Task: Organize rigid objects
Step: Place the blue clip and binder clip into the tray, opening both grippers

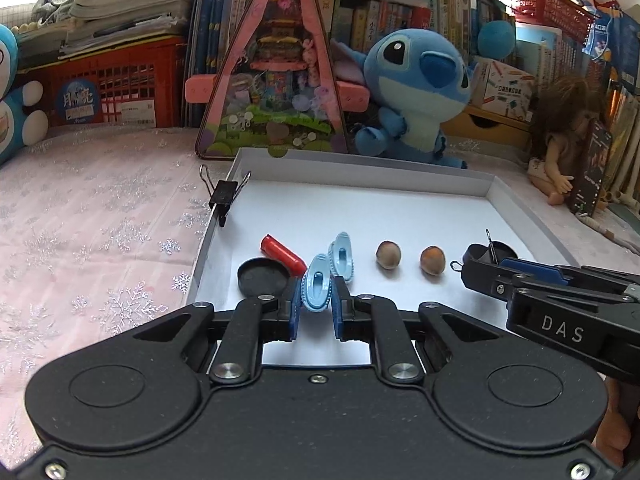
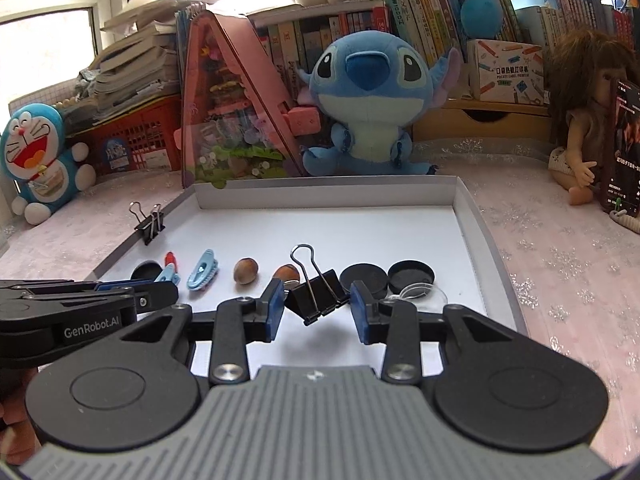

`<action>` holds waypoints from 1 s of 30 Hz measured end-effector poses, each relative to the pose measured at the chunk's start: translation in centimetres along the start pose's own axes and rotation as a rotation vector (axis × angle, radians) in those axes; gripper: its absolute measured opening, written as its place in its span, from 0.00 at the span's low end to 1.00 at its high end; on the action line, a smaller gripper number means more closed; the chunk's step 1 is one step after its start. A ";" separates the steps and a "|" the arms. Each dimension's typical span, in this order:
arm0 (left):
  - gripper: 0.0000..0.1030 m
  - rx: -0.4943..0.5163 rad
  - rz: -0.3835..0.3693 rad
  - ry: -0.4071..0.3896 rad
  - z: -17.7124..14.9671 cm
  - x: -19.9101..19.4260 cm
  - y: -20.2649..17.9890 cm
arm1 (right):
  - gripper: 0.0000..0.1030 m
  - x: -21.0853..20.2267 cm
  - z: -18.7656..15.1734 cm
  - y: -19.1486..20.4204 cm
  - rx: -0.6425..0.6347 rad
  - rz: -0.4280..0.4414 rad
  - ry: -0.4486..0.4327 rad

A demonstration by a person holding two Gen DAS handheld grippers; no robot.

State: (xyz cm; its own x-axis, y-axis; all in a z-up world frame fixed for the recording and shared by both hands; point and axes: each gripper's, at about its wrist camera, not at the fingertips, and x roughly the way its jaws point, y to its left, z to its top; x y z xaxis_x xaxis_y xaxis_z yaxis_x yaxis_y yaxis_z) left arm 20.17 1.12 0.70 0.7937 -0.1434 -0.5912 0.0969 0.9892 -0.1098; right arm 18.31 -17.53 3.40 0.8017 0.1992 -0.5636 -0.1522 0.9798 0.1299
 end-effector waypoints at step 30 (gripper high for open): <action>0.21 0.011 0.011 -0.006 0.1 0.7 -0.4 | 0.44 1.4 0.0 0.6 -0.029 -0.018 0.042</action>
State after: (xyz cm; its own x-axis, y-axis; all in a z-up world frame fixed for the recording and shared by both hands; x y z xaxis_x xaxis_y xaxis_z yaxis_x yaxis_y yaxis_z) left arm 20.73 0.60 0.47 0.7981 -0.1327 -0.5877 0.0949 0.9910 -0.0949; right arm 19.33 -16.68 2.71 0.7794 0.1818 -0.5996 -0.1552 0.9832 0.0964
